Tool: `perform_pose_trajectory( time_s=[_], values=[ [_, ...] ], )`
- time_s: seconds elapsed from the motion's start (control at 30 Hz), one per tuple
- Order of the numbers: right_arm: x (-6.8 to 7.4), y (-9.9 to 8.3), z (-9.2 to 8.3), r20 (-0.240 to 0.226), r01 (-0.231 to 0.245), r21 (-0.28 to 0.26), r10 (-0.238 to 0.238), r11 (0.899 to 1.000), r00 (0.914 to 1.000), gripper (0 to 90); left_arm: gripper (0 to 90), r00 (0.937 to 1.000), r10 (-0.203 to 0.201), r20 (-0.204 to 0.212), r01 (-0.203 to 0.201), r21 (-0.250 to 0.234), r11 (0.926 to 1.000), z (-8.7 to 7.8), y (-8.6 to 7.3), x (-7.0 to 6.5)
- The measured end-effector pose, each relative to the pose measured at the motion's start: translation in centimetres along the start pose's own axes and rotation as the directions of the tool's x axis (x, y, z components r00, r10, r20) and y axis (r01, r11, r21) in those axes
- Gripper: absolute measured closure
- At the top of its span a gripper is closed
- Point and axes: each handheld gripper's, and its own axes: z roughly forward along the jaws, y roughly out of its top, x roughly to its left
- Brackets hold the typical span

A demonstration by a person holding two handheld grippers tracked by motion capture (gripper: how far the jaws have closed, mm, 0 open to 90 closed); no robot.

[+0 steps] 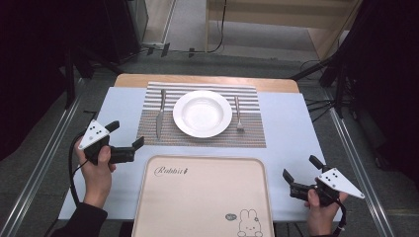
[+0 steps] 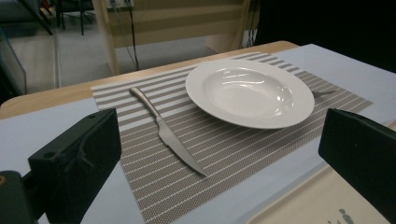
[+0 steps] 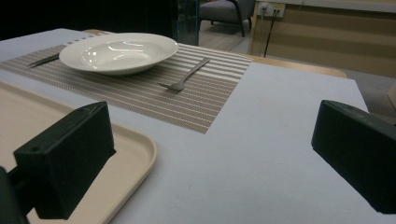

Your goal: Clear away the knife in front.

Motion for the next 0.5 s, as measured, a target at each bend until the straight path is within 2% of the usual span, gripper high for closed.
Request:
perform_pose_trajectory(
  time_s=[0.2, 0.5],
  values=[
    [0.0, 0.0, 0.0, -0.005, -0.003, -0.002, 0.003, 1.0, 1.0, 0.0, 0.0, 0.9999, 0.009, 0.012, -0.009, 0.01, 0.9999, 1.1, 1.5, 0.0],
    [0.1, 0.0, 0.1, -0.01, -0.002, 0.001, 0.002, 1.0, 1.0, 0.0, 0.0, 0.9992, 0.021, 0.034, -0.022, 0.024, 0.9995, 2.9, 2.9, -0.1]
  ],
)
